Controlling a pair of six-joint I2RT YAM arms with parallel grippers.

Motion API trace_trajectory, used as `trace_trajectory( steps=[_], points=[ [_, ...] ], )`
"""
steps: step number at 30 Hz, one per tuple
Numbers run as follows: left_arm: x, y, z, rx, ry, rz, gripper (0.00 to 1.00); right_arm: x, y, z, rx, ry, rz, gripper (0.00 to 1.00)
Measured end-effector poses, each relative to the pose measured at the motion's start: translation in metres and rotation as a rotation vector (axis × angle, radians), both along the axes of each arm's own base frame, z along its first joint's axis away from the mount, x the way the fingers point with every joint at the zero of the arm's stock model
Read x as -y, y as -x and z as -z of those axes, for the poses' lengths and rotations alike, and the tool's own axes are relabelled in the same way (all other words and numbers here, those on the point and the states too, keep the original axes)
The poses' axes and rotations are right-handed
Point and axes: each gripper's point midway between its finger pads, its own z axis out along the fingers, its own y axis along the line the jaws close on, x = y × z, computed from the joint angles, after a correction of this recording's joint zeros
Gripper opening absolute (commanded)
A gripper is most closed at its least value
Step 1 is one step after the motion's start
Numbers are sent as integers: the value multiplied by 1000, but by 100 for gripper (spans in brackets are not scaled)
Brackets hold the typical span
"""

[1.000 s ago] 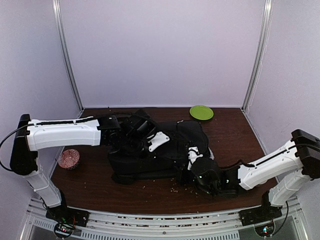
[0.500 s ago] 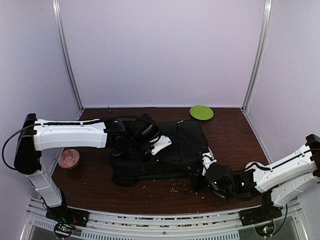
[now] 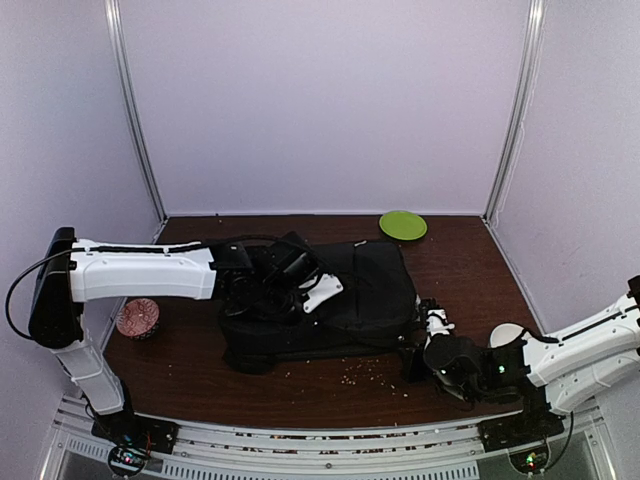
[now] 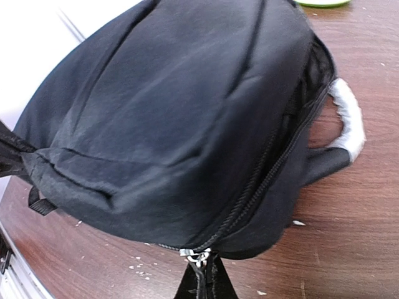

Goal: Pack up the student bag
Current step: Zip the student bag at the center of the board.

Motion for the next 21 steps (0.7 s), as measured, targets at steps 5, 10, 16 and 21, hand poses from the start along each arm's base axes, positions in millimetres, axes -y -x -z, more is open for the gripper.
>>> trace_trajectory(
  steps=[5, 10, 16, 21],
  points=[
    [0, 0, 6, 1, 4, 0, 0, 9, -1, 5, -16, 12, 38, 0],
    [-3, 2, 9, 12, 22, 0, 0, 12, -2, 8, -23, 20, 52, 0],
    [-14, 5, 12, 31, 36, -8, 0, 12, -4, 16, -37, 43, 56, 0],
    [-28, 8, 13, 50, 44, -21, 0, -2, -1, 18, -47, 82, -22, 17]
  ],
)
